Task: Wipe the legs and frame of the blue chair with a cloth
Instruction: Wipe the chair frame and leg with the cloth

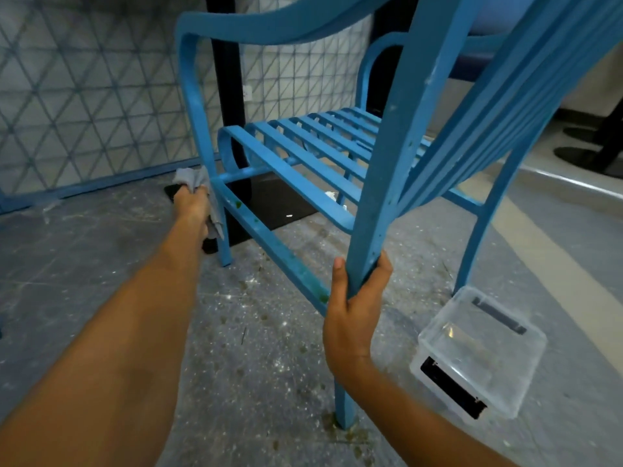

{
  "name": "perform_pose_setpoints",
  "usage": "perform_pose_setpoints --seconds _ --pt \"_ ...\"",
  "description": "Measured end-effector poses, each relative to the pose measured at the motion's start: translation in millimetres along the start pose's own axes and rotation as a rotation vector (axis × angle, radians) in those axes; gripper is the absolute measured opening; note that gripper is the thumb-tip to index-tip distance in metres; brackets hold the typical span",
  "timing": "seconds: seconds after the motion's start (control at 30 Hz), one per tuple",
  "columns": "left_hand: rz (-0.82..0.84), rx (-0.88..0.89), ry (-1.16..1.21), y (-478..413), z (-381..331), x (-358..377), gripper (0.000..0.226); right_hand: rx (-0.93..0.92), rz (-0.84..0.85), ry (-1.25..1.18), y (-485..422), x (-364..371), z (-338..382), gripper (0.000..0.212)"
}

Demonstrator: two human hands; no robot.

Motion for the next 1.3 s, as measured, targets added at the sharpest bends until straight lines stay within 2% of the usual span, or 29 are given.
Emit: perform_pose_setpoints --seconds 0.27,0.63,0.73,1.03,1.2,1.3 --pt "0.090 0.075 -0.232 -43.4 -7.7 28.7 0.042 0.033 -0.006 0.017 0.6 0.6 -6.6 0.033" --pt "0.320 0.219 -0.653 -68.2 -13.4 51.6 0.043 0.021 -0.027 0.080 -0.4 -0.1 -6.5 0.030" --pt "0.303 0.216 -0.778 -65.2 -7.3 46.7 0.047 0.017 -0.033 0.072 0.4 0.1 -6.5 0.031" --pt "0.240 0.303 -0.703 -39.9 4.5 36.6 0.047 0.016 -0.009 0.034 -0.1 0.1 -2.6 0.028" --pt "0.230 0.301 -0.595 -42.9 -17.7 21.2 0.044 0.015 0.003 0.040 0.1 0.3 -0.5 0.030" --pt "0.220 0.342 -0.616 -42.0 -28.9 23.6 0.042 0.025 0.013 0.030 0.2 0.6 -1.7 0.031"
Point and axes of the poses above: each hand's wrist, its own y-axis away from the middle knuckle, its own x-axis out of the palm, z = x × y, the point moved 6 cm from there along -y, towards the middle knuckle, and after that the axes turned 6 degrees about -y, right-handed, at the moved point
